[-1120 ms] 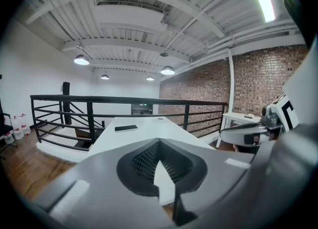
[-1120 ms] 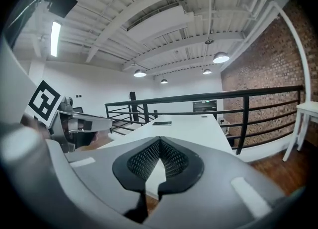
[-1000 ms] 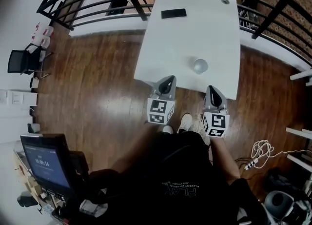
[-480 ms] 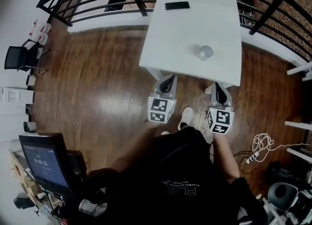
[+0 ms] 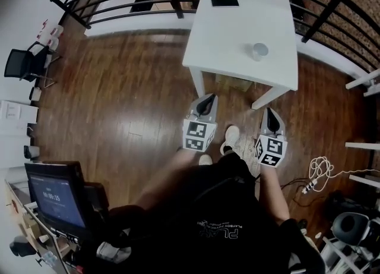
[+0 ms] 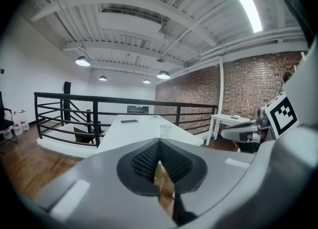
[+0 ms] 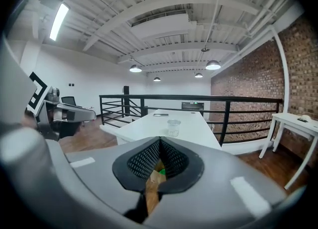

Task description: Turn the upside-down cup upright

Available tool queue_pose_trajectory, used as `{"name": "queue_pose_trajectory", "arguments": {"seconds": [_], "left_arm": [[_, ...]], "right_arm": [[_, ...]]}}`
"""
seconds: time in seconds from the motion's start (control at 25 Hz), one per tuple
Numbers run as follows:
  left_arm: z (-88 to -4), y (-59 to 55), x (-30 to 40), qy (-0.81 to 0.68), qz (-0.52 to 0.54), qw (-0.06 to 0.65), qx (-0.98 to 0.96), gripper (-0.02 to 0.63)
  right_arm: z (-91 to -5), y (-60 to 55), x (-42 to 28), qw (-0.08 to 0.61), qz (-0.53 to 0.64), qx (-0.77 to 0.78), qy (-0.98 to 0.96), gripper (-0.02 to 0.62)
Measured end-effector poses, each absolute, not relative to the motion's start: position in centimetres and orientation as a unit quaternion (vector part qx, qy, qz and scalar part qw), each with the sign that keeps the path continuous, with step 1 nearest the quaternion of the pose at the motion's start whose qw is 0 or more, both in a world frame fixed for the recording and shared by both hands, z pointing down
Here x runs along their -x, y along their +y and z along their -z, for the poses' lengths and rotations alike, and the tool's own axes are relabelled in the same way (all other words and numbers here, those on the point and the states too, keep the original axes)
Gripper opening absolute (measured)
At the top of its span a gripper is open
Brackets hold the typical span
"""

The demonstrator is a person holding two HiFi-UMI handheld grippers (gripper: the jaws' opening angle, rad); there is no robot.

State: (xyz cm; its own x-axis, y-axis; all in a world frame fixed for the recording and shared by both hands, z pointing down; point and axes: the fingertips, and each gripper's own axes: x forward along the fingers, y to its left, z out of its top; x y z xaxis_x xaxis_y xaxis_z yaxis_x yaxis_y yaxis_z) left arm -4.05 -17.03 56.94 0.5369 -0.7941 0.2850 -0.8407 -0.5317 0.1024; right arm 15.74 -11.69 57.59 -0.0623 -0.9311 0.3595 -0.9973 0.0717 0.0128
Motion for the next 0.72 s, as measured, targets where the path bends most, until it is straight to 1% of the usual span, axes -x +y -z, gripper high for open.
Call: {"name": "queue_pose_trajectory", "arguments": {"seconds": [0.16, 0.28, 0.44, 0.72], "left_arm": [[-56.2, -13.8, 5.3, -0.466, -0.095, 0.110, -0.873, -0.005], [-56.6, -12.2, 5.3, -0.457, -0.089, 0.120, -0.877, -0.005], [-56.8, -10.3, 5.0, -0.445, -0.089, 0.128, -0.882, -0.005], [-56.1, -8.3, 4.0, -0.442, -0.087, 0.120, -0.885, -0.005]], "right_arm": [[-57.1, -8.1, -13.4, 0.143, -0.117, -0.668, -0.721, 0.014], [-57.0, -5.9, -12.6, 0.142, -0.125, -0.670, -0.717, 0.014], [-56.4, -3.8, -13.4, 0.101, -0.164, -0.689, -0.699, 0.012], [-55.2, -1.8, -14.6, 0.093, -0.155, -0.694, -0.697, 0.014]]}}
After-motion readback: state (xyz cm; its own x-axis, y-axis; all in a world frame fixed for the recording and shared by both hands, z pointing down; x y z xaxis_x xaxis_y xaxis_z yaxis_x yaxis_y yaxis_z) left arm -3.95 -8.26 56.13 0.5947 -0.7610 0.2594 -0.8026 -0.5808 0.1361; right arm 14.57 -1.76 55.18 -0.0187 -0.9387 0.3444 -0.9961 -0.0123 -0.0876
